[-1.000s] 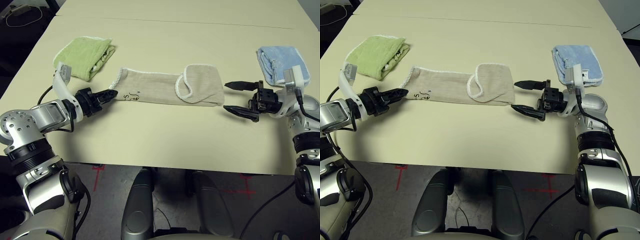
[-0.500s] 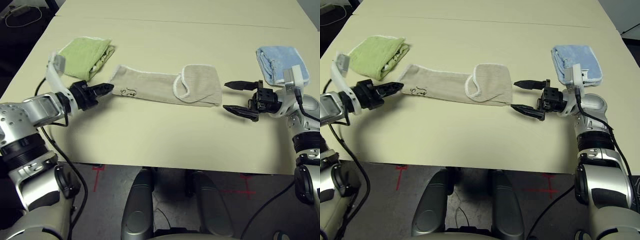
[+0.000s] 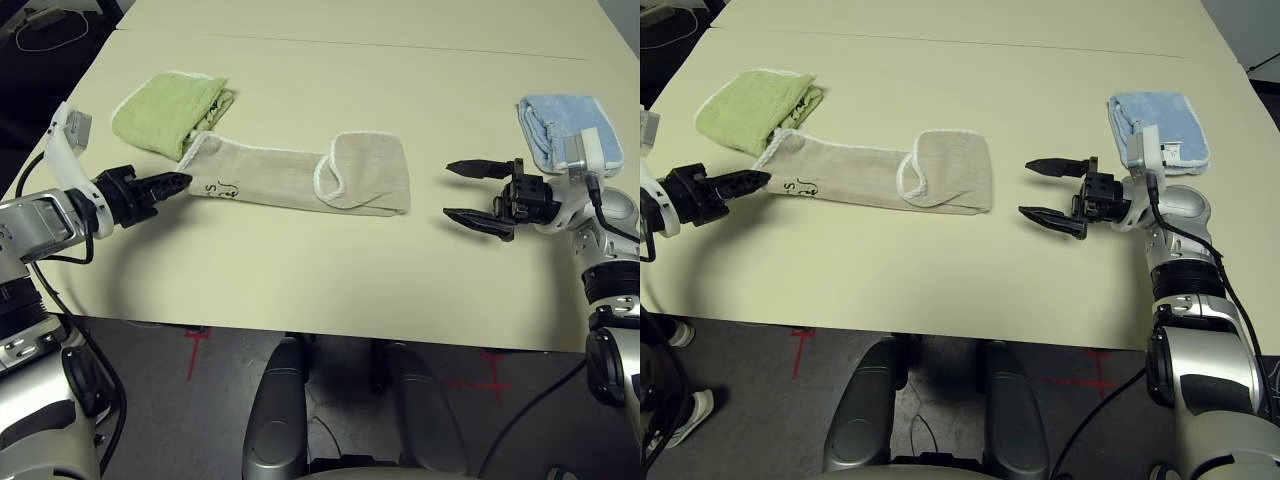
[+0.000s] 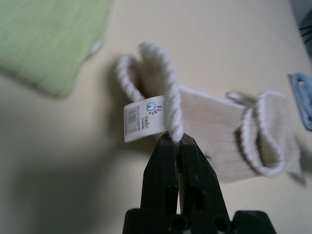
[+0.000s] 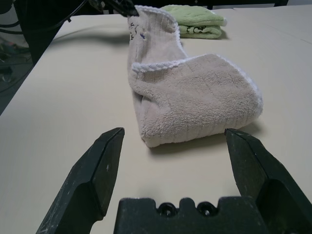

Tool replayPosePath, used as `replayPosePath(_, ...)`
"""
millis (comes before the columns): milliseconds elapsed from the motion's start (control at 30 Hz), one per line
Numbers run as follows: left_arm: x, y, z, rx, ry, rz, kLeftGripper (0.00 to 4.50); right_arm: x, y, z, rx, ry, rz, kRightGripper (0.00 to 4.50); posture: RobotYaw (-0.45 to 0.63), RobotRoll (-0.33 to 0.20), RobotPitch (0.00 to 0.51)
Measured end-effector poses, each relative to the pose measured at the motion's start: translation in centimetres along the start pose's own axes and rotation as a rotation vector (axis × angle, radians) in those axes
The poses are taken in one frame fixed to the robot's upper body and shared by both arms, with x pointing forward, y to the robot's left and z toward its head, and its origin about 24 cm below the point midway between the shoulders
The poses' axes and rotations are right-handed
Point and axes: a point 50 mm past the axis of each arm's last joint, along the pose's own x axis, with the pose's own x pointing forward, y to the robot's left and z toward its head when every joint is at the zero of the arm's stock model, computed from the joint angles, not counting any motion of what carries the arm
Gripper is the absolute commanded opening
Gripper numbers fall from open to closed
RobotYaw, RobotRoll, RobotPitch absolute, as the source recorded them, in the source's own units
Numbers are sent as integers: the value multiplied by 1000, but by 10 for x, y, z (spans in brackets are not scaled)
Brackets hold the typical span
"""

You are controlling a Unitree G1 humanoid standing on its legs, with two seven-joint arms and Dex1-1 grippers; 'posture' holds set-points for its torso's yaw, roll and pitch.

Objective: Fold the towel and set it aside.

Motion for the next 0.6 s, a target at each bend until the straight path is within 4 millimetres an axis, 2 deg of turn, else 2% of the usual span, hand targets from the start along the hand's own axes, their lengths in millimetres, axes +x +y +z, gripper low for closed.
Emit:
replayPosePath(133, 16, -36, 17, 83, -32, -144, 49, 1, -1, 0, 4, 2, -2, 4500, 114, 0, 252)
replayPosePath(300, 40, -80, 16, 125, 1, -348, 49, 0, -1, -3, 17, 8, -18, 4500, 112, 0, 252)
replayPosePath(400, 49, -94, 7, 128, 41, -424, 49, 3, -4, -1, 12, 1, -30, 4500, 109, 0, 251)
replayPosePath(600, 63, -107, -10, 132, 110, -489, 49, 12, -8, -1, 1, -22, -36, 4500, 116, 0, 248)
